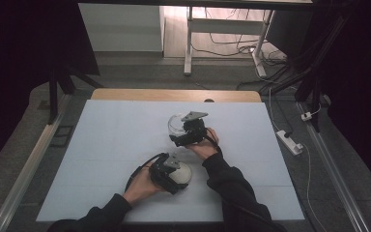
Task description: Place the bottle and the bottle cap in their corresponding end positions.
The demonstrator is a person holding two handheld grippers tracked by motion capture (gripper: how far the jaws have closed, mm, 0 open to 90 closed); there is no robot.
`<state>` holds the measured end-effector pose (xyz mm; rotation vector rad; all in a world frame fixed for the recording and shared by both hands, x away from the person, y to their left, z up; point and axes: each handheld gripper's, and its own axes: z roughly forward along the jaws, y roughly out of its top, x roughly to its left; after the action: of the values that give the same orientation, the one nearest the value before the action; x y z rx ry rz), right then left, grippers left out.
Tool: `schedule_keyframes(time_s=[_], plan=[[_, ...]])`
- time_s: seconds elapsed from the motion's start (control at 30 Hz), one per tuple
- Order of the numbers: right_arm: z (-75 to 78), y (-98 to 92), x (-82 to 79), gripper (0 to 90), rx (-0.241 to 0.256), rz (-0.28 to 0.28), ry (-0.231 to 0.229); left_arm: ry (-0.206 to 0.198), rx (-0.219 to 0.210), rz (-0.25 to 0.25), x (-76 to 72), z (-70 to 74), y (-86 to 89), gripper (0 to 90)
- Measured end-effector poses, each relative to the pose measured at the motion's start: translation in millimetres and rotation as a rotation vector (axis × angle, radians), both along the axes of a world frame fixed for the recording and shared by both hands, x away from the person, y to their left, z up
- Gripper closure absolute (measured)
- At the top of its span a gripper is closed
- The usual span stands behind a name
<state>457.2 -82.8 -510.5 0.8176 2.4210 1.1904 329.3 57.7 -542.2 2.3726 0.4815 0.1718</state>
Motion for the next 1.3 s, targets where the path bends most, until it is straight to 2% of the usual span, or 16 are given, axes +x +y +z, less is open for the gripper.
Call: schedule_keyframes(time_s=[0.1,0.3,0.43,0.7,0.97,1.1,1.2,1.3], plan=[[-0.1,0.4,-0.4,5.9,0.001,-0.005,0.000,0.009,-0.009,0.000,0.6,0.2,1.1,5.1],[0.6,0.6,-2.2,3.7,0.007,-0.010,-0.006,0.038,-0.064,-0.003,2.3,2.4,6.5,0.0],[2.7,0.2,-4.0,2.1,0.005,-0.009,-0.007,0.038,-0.099,0.008,0.3,4.9,8.7,0.0],[6.6,-2.3,-6.9,0.7,0.008,-0.015,0.001,0.026,-0.119,0.024,-3.0,11.8,15.1,0.0],[12.7,-7.9,-11.9,0.0,0.017,-0.016,0.009,0.022,-0.162,0.060,-8.0,21.6,25.4,0.0],[17.2,-11.5,-17.3,0.0,0.023,-0.014,0.004,0.036,-0.179,0.073,-9.4,24.8,31.0,0.0],[16.4,-13.3,-21.0,0.0,0.022,-0.016,0.006,0.047,-0.210,0.079,-10.9,27.4,35.2,0.0],[15.3,-15.2,-24.3,0.0,0.014,-0.013,0.011,0.045,-0.220,0.076,-13.0,30.8,39.9,0.0]])
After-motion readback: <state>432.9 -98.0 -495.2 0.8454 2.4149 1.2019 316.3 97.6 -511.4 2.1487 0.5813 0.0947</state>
